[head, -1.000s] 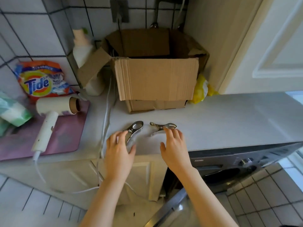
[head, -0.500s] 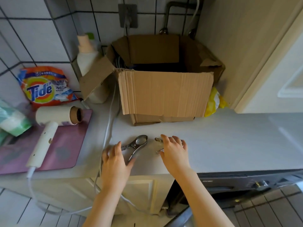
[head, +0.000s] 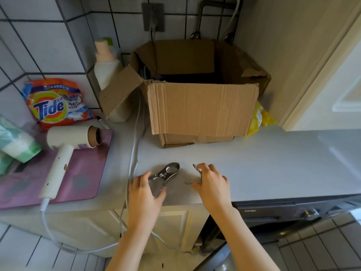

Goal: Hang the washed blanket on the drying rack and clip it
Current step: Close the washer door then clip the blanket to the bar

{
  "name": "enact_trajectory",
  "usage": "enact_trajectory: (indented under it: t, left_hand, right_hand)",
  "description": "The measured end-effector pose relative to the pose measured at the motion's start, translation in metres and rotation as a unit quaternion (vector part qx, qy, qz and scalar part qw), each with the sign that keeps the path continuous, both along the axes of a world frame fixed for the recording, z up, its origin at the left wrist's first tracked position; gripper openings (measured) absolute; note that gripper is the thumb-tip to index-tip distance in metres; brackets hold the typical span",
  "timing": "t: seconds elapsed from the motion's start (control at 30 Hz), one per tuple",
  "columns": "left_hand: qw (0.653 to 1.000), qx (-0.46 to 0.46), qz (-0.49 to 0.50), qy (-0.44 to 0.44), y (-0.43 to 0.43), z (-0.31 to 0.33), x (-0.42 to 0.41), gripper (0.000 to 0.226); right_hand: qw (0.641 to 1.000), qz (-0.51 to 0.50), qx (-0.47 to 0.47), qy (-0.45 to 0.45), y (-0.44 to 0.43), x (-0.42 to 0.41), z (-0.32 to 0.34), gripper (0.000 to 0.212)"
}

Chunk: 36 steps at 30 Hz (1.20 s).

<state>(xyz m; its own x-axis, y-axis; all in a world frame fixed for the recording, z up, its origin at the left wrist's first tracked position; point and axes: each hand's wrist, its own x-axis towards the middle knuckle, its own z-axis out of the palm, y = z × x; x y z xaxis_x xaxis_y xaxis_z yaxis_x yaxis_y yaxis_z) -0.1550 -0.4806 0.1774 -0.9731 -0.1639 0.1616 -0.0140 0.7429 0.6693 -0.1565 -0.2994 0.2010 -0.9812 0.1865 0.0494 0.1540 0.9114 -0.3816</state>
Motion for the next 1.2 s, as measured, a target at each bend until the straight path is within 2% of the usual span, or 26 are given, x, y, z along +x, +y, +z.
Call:
enact_trajectory:
  t: [0.13,0.27,0.5,0.63,0.8,1.2]
  left_hand:
    - [0.998,0.035,-0.026,0.038,0.001,0.008,0.013,0.057]
    - [0.99,0.109,-0.053,0.075,-0.002,0.016,0.031,0.064]
    - [0.97,0.181,-0.132,0.09,-0.007,0.021,0.078,0.071]
    - [0.964,0.189,-0.179,0.062,-0.009,0.017,0.112,0.075]
    - [0.956,0.148,-0.254,0.014,0.001,0.016,0.16,0.07]
    - [0.883,0.141,-0.447,0.008,0.086,0.035,0.263,0.066]
  right_hand:
    - [0.997,-0.013,-0.054,0.052,-0.001,0.022,0.007,0.054]
    - [0.994,-0.028,-0.071,0.072,0.0,0.052,0.019,0.063]
    - [0.988,-0.078,-0.113,0.067,-0.018,0.123,0.03,0.06]
    - [0.979,-0.121,-0.15,0.067,-0.029,0.173,0.026,0.06]
    - [0.972,-0.183,-0.141,0.048,-0.032,0.237,0.012,0.061]
    - [0.923,-0.345,-0.137,0.101,0.014,0.387,0.022,0.059]
